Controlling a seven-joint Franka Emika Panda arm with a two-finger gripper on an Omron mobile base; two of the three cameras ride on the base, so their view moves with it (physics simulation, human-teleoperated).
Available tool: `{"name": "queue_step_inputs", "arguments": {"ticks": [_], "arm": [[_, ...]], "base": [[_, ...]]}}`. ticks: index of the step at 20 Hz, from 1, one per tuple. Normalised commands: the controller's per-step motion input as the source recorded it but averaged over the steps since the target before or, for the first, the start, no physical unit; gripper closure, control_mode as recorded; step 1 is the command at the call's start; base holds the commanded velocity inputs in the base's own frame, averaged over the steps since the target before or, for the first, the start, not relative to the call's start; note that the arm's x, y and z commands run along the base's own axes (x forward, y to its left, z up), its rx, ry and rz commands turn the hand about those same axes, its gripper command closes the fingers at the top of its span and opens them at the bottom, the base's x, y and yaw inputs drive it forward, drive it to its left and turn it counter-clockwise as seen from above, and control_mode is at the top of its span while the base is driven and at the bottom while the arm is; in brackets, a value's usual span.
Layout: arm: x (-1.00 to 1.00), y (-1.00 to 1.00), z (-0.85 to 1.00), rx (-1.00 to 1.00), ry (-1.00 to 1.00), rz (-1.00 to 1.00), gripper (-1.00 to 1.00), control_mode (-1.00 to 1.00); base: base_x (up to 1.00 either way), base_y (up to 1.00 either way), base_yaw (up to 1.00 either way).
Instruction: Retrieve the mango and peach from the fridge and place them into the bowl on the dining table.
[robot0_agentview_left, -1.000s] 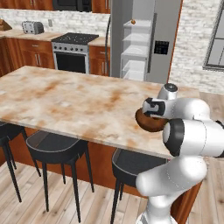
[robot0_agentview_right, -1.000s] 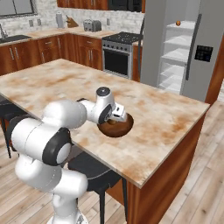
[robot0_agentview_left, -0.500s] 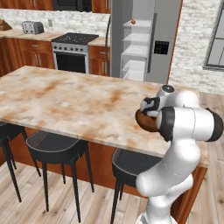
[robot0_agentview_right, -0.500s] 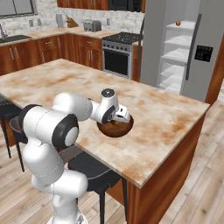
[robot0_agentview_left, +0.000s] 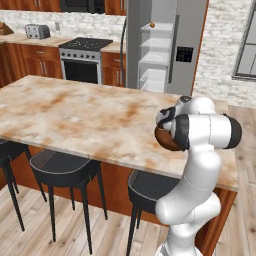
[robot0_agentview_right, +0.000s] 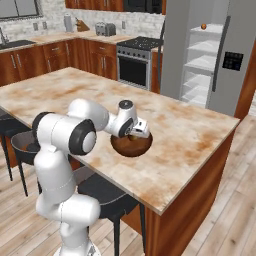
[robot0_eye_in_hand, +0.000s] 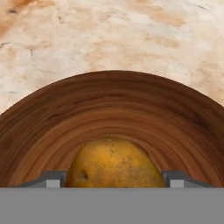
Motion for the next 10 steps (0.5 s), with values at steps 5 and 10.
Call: {"name": "queue_step_inputs", "arguments": {"ticks": [5, 10], "arm": [[0.07, -0.02, 0.00, 0.00, 0.00, 0.00, -1.00, -1.00], [-0.25, -0.18, 0.08, 0.01, 0.00, 0.00, -1.00, -1.00]], "base": [[0.00, 0.00, 0.00], [0.00, 0.00, 0.00]]}}
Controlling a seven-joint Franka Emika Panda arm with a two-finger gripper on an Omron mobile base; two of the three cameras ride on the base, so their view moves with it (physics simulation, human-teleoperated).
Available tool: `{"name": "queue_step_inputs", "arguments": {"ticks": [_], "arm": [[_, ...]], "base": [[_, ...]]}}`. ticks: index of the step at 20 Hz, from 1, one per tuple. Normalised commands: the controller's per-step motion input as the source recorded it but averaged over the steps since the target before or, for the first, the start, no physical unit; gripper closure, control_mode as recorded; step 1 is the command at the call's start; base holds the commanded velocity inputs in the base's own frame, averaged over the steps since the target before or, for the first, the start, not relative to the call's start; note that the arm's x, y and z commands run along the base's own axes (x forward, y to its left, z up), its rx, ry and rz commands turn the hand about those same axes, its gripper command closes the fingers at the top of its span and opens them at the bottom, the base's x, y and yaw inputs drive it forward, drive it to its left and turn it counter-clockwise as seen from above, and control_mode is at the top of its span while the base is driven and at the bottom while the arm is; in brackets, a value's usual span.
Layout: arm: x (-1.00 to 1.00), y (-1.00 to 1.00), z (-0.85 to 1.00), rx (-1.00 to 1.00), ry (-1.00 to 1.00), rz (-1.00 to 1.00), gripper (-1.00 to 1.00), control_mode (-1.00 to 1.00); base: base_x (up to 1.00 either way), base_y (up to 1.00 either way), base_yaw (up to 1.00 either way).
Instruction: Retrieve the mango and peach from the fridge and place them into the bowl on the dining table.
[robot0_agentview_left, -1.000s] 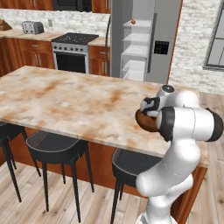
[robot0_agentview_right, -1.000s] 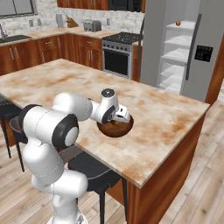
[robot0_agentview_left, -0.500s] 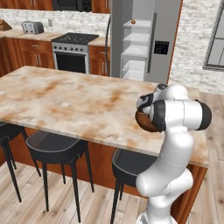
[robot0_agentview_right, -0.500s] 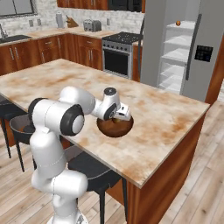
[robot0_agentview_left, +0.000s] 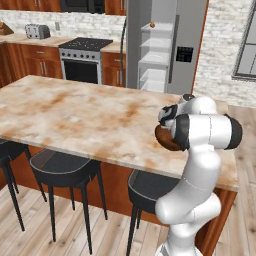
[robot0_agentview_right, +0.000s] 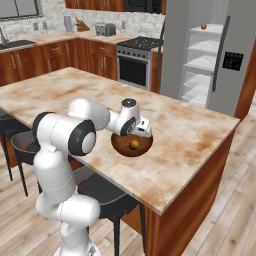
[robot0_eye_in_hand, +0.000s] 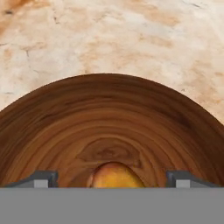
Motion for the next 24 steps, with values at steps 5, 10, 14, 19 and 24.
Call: {"name": "queue_step_inputs", "arguments": {"ticks": [5, 10, 14, 19, 24], "arm": [[-0.85, -0.34, 0.56, 0.04, -0.10, 0.00, -1.00, -1.00], [-0.96, -0.27, 0.93, 0.02, -0.13, 0.00, -1.00, -1.00], [-0.91, -0.05, 1.00, 0.00, -0.04, 0.00, -1.00, -1.00], [-0.96, 0.00, 0.98, 0.00, -0.01, 0.00, -1.00, -1.00], [-1.00, 0.01, 0.60, 0.00, -0.06, 0.00, -1.00, -1.00]], "base": [[0.00, 0.00, 0.00], [0.00, 0.00, 0.00], [0.00, 0.00, 0.00], [0.00, 0.00, 0.00], [0.00, 0.00, 0.00]]}}
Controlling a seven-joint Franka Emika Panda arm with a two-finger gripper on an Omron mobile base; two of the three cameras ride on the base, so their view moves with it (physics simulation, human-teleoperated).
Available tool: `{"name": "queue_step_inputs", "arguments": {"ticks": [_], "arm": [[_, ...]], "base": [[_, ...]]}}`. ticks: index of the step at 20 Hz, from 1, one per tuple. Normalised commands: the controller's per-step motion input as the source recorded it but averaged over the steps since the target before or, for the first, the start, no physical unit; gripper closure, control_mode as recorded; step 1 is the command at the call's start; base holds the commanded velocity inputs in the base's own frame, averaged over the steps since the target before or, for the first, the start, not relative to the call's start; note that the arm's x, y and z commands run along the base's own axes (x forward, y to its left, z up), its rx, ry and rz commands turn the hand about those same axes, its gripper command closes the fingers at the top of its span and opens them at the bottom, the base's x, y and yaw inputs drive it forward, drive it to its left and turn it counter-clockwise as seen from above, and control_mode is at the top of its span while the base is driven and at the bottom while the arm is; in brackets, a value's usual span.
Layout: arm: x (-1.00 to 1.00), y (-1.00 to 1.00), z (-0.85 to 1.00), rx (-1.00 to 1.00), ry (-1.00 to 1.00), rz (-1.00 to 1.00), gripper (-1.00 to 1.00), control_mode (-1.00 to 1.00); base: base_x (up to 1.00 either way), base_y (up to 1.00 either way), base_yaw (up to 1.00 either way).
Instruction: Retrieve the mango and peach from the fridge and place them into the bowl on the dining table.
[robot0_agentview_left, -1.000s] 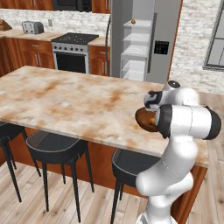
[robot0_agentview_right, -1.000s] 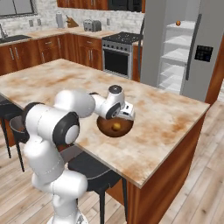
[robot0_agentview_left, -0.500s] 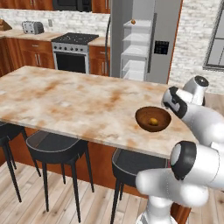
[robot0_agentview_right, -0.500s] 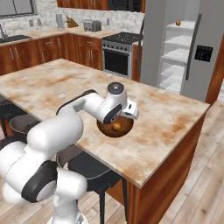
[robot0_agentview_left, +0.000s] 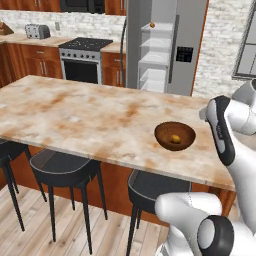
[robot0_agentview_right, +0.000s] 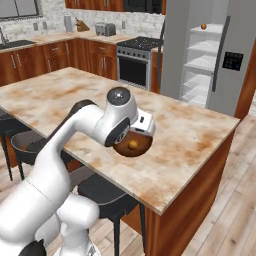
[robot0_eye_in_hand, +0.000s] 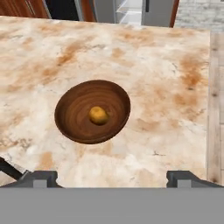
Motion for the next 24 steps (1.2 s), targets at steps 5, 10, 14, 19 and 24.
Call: {"name": "queue_step_inputs", "arguments": {"ticks": [5, 10, 14, 19, 24], "arm": [[-1.00, 0.13, 0.28, 0.00, -0.03, 0.00, -1.00, -1.00], [-0.66, 0.42, 0.14, -0.07, 0.01, 0.00, -1.00, -1.00], [-0.36, 0.51, 0.11, -0.19, 0.01, 0.00, -1.00, -1.00], [-0.52, 0.13, 0.02, -0.12, -0.01, 0.00, -1.00, -1.00], [-0.61, 0.00, 0.00, -0.05, -0.04, 0.00, -1.00, -1.00]], "base": [[0.00, 0.00, 0.00], [0.00, 0.00, 0.00], [0.00, 0.00, 0.00], [0.00, 0.00, 0.00], [0.00, 0.00, 0.00]]}}
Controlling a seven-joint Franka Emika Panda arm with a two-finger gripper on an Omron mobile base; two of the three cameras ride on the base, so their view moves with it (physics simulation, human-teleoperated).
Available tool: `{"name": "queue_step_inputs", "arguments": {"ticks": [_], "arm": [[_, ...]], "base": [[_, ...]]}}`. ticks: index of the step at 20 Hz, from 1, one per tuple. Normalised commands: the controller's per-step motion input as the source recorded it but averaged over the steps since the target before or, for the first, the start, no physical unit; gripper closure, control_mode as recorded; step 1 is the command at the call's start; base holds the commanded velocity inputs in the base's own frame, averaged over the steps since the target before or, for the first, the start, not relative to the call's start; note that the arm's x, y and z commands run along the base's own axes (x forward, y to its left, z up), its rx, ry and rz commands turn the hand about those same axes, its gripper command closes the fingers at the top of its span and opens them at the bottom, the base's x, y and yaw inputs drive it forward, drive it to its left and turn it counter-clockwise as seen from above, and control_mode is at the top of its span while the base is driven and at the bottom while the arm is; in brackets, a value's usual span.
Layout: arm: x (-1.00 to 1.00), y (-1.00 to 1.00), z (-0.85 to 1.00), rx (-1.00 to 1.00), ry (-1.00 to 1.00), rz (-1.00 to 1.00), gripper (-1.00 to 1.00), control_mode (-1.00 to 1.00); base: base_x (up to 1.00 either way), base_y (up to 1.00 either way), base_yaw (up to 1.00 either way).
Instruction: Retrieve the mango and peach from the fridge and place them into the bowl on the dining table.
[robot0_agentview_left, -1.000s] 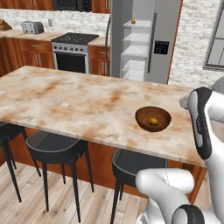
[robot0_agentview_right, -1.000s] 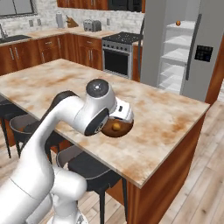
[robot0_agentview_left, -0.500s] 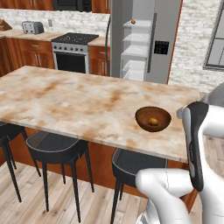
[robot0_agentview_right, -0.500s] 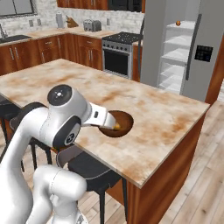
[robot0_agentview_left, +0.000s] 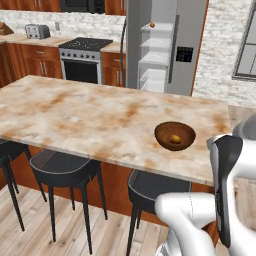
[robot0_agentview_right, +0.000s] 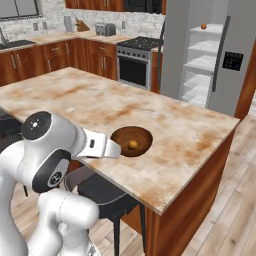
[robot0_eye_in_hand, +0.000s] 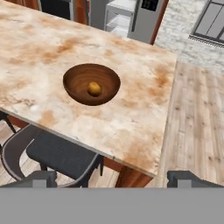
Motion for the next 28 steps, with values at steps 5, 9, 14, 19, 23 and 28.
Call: {"name": "queue_step_inputs", "arguments": {"ticks": [5, 9, 14, 19, 23, 28], "arm": [[-0.08, 0.00, 0.00, -0.01, 0.00, 0.00, -1.00, 1.00], [0.00, 0.00, 0.00, 0.00, 0.00, 0.00, -1.00, 1.00], [0.00, 0.00, 0.00, 0.00, 0.00, 0.00, -1.00, 1.00], [0.00, 0.00, 0.00, 0.00, 0.00, 0.00, -1.00, 1.00], [0.00, 0.00, 0.00, 0.00, 0.00, 0.00, -1.00, 1.00], [0.00, 0.00, 0.00, 0.00, 0.00, 0.00, -1.00, 1.00]], "base": [[-0.26, 0.00, 0.04], [-0.32, -0.33, 0.02], [-0.08, -0.94, -0.19], [0.01, -1.00, -0.34], [0.31, -1.00, -0.29], [0.91, -0.92, -0.19]]}}
